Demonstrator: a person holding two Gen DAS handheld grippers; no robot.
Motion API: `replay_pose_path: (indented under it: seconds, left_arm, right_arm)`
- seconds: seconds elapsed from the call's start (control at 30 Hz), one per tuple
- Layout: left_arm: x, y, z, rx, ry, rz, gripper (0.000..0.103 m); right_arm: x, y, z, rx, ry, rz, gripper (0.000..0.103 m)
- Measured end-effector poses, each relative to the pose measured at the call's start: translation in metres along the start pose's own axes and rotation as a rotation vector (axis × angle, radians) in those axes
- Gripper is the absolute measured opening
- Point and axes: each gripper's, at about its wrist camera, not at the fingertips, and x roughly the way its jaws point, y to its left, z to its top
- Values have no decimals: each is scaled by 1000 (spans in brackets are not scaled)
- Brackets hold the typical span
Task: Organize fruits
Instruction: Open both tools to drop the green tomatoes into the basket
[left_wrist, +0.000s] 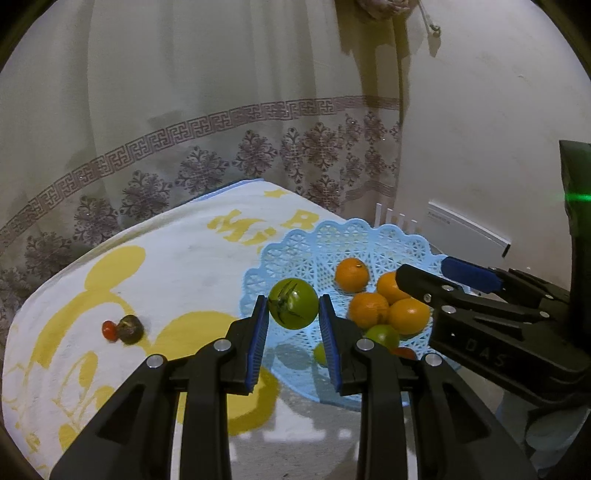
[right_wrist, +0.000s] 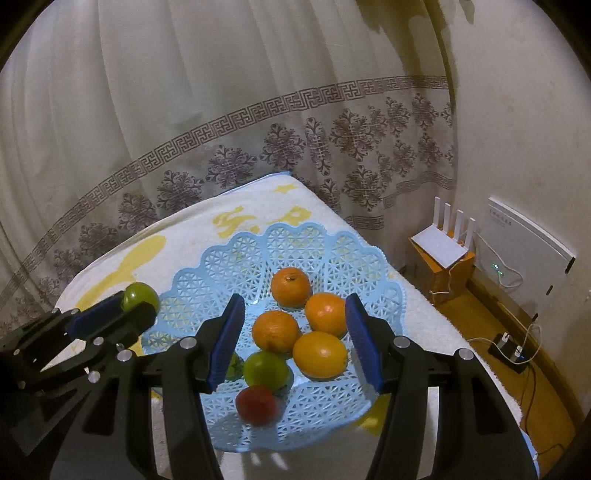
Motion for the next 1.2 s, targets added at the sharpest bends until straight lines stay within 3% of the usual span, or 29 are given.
replay_pose_path:
  seconds: [0.1, 0.17, 0.3, 0.37, 0.73, 0.8, 1.0, 1.2]
  left_arm:
    - [2, 1, -1, -11, 9, -2, 36]
    - [2, 3, -1, -19, -1, 9, 54]
    - [-1, 8, -1, -33, -6, 17, 55]
    - [-1, 12, -2, -42, -7, 24, 63]
    - [-6, 28, -7, -70, -6, 57, 65]
    - [-8, 32, -8, -79, -11, 69, 72]
    - [-13, 48, -11, -103, -15, 94, 74]
    - [-20, 72, -18, -139, -20, 127, 86]
  right_arm:
    - [0, -2, 0, 9, -3, -8, 59]
    - [1, -3, 0, 13, -4, -11, 59]
    - [0, -3, 0, 13, -5, -12, 61]
    - [0, -2, 0, 12, -8, -12, 61]
    - [-3, 11, -4, 0, -5, -5, 62]
    - [-3, 17, -4, -8, -5, -1, 62]
    - [-1, 35, -5, -32, 0, 12, 63]
    - [1, 57, -6, -64, -7, 31, 72]
